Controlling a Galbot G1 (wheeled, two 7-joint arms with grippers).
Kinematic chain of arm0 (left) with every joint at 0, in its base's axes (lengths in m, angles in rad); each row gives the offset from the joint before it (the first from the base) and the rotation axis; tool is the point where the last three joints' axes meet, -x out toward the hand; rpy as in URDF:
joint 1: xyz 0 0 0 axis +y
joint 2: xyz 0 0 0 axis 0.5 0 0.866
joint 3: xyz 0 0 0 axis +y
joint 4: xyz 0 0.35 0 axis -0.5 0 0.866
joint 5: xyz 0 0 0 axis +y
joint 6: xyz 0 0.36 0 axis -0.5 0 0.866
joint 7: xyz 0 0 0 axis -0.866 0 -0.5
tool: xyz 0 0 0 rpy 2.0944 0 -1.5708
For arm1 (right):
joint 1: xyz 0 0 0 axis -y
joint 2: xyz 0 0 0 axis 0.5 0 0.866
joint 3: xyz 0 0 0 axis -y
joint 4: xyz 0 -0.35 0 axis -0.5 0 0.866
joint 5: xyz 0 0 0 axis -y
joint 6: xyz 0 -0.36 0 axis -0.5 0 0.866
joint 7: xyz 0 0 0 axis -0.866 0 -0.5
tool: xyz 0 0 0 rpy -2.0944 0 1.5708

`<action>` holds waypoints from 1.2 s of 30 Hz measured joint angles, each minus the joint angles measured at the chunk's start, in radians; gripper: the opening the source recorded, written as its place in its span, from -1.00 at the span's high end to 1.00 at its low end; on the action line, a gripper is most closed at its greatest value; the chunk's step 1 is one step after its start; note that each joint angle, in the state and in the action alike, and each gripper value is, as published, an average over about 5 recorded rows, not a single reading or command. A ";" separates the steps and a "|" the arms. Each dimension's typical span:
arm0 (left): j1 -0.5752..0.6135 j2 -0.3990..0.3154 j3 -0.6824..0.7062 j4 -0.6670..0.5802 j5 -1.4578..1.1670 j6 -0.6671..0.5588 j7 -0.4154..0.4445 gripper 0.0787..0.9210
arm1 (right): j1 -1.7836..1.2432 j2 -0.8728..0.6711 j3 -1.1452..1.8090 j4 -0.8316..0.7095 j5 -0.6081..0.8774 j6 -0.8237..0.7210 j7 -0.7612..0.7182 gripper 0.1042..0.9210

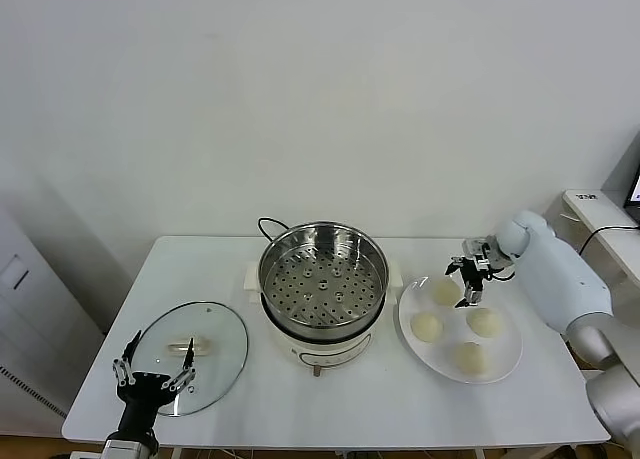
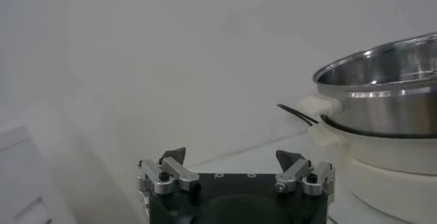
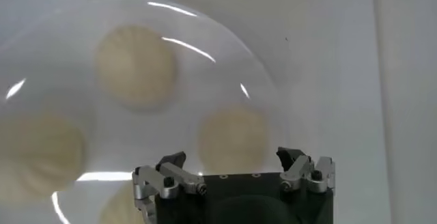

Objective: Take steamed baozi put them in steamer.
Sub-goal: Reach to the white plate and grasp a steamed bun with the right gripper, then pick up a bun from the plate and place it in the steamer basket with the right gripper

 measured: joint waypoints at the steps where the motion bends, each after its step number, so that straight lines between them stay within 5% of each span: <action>1: 0.001 0.001 -0.001 -0.001 0.000 0.000 0.000 -0.77 | 0.000 0.002 0.001 -0.005 -0.005 0.001 0.002 -0.67; 17: 0.009 0.013 -0.004 -0.015 -0.001 -0.003 0.000 -0.77 | 0.035 0.002 -0.020 -0.011 -0.008 0.023 0.026 0.39; 36: 0.039 0.021 -0.049 -0.058 -0.052 -0.021 0.014 -0.77 | 0.510 -0.053 -0.621 0.364 0.457 0.081 -0.037 0.44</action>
